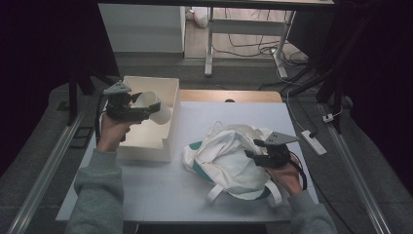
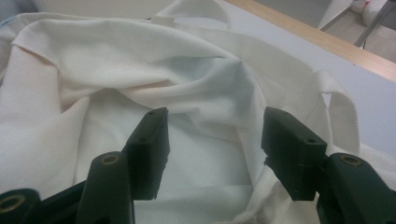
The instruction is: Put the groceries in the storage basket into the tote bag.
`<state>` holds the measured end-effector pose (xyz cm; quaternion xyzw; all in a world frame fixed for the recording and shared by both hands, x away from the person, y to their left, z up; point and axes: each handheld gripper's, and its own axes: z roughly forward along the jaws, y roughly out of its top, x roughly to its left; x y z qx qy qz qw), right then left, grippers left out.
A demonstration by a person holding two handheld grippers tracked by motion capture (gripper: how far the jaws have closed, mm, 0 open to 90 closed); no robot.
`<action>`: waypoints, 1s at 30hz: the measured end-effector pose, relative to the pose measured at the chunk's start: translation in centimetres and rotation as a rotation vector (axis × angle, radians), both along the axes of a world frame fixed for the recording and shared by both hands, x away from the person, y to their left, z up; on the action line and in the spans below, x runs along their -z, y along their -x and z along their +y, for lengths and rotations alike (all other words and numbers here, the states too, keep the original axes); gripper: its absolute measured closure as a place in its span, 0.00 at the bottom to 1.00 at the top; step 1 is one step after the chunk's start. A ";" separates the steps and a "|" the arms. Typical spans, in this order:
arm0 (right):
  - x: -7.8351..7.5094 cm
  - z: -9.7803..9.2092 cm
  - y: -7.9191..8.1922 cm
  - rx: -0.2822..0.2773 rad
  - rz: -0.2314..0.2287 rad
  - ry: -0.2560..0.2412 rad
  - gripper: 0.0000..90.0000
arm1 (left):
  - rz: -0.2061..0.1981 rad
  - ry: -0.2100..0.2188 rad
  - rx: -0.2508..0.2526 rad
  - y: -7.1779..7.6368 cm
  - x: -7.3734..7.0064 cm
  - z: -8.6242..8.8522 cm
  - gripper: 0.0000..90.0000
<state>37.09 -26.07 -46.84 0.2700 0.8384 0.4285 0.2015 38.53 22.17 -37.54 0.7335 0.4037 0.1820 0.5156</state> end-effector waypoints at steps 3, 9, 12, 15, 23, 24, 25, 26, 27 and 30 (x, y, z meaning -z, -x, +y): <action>0.0 0.0 0.0 -0.001 0.001 0.001 0.46 | -0.003 0.010 0.019 0.1 -0.1 -0.3 0.22; 0.1 0.1 0.0 -0.004 0.005 0.002 0.46 | -0.004 0.025 0.073 0.3 -0.2 -1.3 0.22; 0.1 0.2 0.0 -0.005 0.003 0.001 0.46 | -0.008 0.030 0.090 0.4 -0.4 -1.9 0.22; 0.1 0.2 0.0 -0.008 0.003 0.003 0.46 | -0.012 0.038 0.116 0.7 -0.5 -2.4 0.22; 0.1 0.2 0.0 -0.009 0.005 0.006 0.46 | -0.023 0.021 0.167 1.2 -0.8 -4.1 0.22; 0.1 0.3 0.0 -0.011 0.005 0.007 0.46 | -0.022 0.017 0.172 1.2 -0.8 -4.4 0.22; 0.1 0.3 0.0 -0.011 0.005 0.006 0.46 | -0.021 0.011 0.178 1.2 -0.7 -4.6 0.22; 0.2 0.3 0.0 -0.013 0.004 0.004 0.46 | -0.020 0.008 0.183 1.3 -0.7 -4.8 0.22; 0.1 0.4 0.1 -0.014 0.005 0.004 0.46 | -0.020 0.003 0.188 1.3 -0.7 -5.1 0.22; 0.2 0.5 0.1 -0.019 0.004 0.005 0.45 | -0.022 -0.003 0.204 1.4 -0.6 -5.8 0.22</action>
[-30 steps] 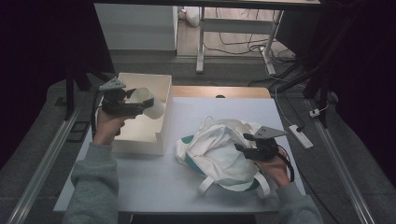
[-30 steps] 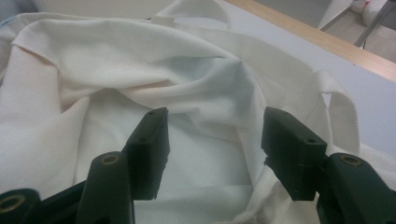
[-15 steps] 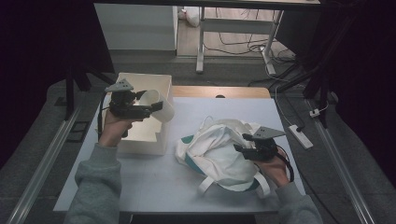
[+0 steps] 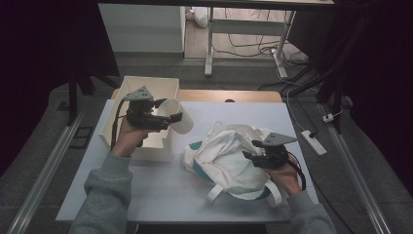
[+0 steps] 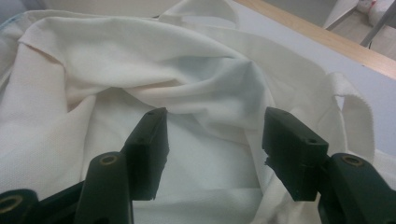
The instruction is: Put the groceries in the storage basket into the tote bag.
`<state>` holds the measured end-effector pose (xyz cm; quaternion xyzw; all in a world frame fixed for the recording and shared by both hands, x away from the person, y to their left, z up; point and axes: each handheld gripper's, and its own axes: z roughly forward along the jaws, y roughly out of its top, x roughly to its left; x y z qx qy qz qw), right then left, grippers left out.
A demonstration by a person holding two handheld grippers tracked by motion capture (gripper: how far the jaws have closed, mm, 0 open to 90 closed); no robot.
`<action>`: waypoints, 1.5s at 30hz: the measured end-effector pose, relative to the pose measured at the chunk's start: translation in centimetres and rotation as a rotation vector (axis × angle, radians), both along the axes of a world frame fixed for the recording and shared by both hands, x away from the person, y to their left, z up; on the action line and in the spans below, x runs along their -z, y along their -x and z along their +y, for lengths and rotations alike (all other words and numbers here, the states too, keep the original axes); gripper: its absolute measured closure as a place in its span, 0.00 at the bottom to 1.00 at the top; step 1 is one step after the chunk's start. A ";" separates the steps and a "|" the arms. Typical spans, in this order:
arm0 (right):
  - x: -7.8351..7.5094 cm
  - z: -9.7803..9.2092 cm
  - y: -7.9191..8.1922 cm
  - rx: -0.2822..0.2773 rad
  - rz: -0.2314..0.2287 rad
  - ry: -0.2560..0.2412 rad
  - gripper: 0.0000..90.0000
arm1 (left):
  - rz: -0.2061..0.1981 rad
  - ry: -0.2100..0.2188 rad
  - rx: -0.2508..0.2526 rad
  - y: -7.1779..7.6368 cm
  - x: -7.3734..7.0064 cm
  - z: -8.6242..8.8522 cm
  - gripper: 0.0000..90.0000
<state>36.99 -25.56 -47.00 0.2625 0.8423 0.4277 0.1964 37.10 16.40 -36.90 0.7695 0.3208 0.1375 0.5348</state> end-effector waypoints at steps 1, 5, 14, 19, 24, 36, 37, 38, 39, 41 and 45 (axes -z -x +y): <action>0.0 0.0 0.0 -0.001 0.000 0.000 0.45 | 0.000 -0.002 0.007 0.1 0.0 -0.2 0.22; -0.1 0.2 0.1 -0.006 -0.003 -0.001 0.44 | 0.005 0.006 0.049 0.3 0.0 -1.1 0.22; -0.6 1.1 0.5 -0.037 -0.006 -0.022 0.40 | 0.013 -0.022 0.105 0.5 0.5 -3.4 0.22; -0.9 1.8 0.9 -0.049 -0.016 -0.015 0.37 | 0.027 -0.020 0.149 0.5 0.9 -4.7 0.22; -1.4 2.4 1.2 -0.059 -0.024 -0.028 0.33 | 0.034 -0.045 0.165 0.5 1.4 -6.2 0.22; -3.0 5.3 2.6 -0.119 -0.059 -0.023 0.23 | 0.054 -0.090 0.189 0.2 2.9 -8.9 0.22; -3.0 5.5 2.6 -0.118 -0.061 -0.020 0.22 | 0.055 -0.092 0.190 0.2 2.9 -9.0 0.22; -3.1 5.6 2.6 -0.118 -0.056 -0.025 0.21 | 0.056 -0.094 0.191 0.2 3.0 -9.1 0.22; -3.1 5.8 2.6 -0.118 -0.051 -0.026 0.20 | 0.057 -0.095 0.193 0.2 3.1 -9.3 0.22; -3.1 6.3 2.6 -0.115 -0.050 -0.016 0.18 | 0.059 -0.101 0.198 0.2 3.2 -9.6 0.22; -3.2 7.5 2.7 -0.108 -0.056 -0.009 0.15 | 0.059 -0.106 0.210 0.2 3.5 -10.1 0.22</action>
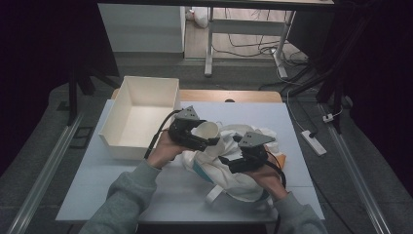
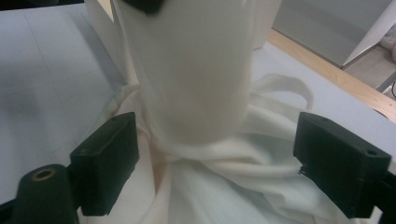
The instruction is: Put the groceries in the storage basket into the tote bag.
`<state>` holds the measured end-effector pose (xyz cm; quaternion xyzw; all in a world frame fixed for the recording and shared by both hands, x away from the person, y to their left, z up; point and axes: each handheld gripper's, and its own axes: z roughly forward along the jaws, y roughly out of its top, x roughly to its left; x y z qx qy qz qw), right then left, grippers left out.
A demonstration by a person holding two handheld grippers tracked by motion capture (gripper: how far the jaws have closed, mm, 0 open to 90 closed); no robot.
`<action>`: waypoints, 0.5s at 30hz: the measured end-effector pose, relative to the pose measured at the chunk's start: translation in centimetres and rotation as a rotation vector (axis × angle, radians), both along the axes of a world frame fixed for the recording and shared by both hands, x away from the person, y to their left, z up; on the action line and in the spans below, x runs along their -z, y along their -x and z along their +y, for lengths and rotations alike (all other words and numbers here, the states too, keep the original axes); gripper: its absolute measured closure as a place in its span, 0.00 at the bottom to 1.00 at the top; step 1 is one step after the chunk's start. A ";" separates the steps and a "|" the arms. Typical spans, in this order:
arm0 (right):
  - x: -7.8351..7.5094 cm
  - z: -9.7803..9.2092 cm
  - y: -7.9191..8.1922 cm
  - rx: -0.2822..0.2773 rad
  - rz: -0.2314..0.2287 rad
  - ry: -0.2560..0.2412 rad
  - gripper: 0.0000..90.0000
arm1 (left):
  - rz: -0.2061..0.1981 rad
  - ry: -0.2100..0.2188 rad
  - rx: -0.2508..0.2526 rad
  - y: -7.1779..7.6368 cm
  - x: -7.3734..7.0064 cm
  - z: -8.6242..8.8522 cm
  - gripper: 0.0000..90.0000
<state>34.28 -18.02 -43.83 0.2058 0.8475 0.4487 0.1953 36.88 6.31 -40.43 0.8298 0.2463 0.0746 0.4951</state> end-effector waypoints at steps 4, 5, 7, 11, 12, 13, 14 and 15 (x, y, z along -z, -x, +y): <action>-0.2 1.1 0.1 0.004 -0.021 0.008 0.12 | 0.000 -0.008 0.009 0.1 0.2 -0.5 0.22; -0.2 1.3 0.1 0.006 -0.025 0.006 0.12 | 0.000 -0.009 0.012 0.1 0.2 -0.6 0.22; -0.3 1.6 0.1 0.007 -0.029 0.001 0.12 | -0.002 -0.012 0.018 0.2 0.2 -0.8 0.22; -0.1 2.1 0.1 0.007 -0.024 0.013 0.12 | -0.003 -0.010 0.040 0.4 0.2 -1.2 0.22; -0.1 2.2 0.1 0.009 -0.028 0.017 0.12 | -0.004 -0.013 0.044 0.5 0.3 -1.3 0.22; 0.0 2.3 0.1 0.010 -0.028 0.018 0.12 | -0.005 -0.016 0.048 0.5 0.3 -1.4 0.22; 0.0 2.3 0.1 0.010 -0.026 0.018 0.12 | -0.005 -0.018 0.053 0.6 0.3 -1.6 0.22; 0.0 2.4 0.1 0.008 -0.027 0.019 0.13 | -0.004 -0.021 0.058 0.6 0.3 -1.7 0.22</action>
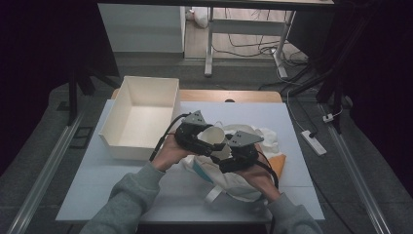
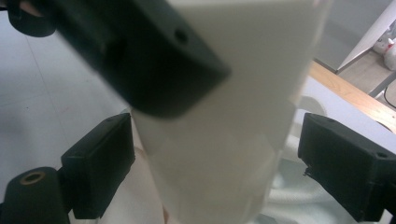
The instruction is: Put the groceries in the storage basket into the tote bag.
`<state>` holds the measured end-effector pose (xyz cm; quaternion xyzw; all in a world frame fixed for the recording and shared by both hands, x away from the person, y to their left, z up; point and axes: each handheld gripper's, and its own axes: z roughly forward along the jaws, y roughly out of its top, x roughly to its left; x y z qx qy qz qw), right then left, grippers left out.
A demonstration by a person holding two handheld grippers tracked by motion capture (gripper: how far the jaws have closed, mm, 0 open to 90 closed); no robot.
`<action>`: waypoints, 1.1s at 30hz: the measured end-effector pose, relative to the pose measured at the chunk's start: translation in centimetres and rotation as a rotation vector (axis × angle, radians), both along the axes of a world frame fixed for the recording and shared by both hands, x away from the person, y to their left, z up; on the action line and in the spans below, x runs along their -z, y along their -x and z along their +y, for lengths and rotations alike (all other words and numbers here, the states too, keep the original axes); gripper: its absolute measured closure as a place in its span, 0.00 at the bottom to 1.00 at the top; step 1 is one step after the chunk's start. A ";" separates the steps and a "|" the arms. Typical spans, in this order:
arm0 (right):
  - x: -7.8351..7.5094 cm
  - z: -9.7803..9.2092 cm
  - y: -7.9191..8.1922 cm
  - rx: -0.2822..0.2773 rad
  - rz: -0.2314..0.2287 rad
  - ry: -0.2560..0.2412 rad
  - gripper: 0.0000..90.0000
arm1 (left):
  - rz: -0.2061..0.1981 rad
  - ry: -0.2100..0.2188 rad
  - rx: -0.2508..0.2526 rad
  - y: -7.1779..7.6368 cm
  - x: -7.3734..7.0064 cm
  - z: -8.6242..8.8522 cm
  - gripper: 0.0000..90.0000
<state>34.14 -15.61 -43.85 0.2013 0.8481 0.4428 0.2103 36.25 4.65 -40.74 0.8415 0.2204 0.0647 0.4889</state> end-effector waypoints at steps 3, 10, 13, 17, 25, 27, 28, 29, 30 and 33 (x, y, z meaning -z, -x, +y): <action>0.1 0.2 0.1 -0.013 0.007 0.001 0.18 | 0.007 -0.004 0.012 0.1 0.1 -0.3 0.22; 0.3 0.4 0.2 -0.004 0.022 0.055 0.24 | 0.016 -0.030 0.019 0.0 0.8 -0.8 0.21; 0.4 0.4 0.2 0.004 0.018 0.063 0.25 | 0.018 -0.015 0.015 0.0 0.8 -0.7 0.20; 0.4 0.2 0.1 0.014 0.019 0.068 0.25 | 0.002 0.003 0.006 0.2 0.5 -0.4 0.13; 0.4 -0.8 -0.4 0.056 0.027 0.066 0.25 | 0.004 0.056 -0.003 0.2 -0.3 1.2 0.13; 0.3 -1.2 -0.4 0.071 0.025 0.063 0.25 | -0.001 0.062 -0.020 0.2 -0.5 1.7 0.13; 0.3 -1.4 -0.5 0.079 0.025 0.059 0.25 | -0.001 0.066 -0.027 0.1 -0.5 1.9 0.14; 0.2 -1.6 -0.5 0.087 0.026 0.057 0.25 | -0.002 0.067 -0.035 0.1 -0.6 2.1 0.14; 0.1 -1.8 -0.6 0.093 0.025 0.053 0.25 | -0.003 0.067 -0.049 0.0 -0.6 2.4 0.14; -0.2 -2.6 -0.8 0.120 0.019 0.040 0.25 | -0.012 0.060 -0.087 -0.2 -0.7 2.9 0.14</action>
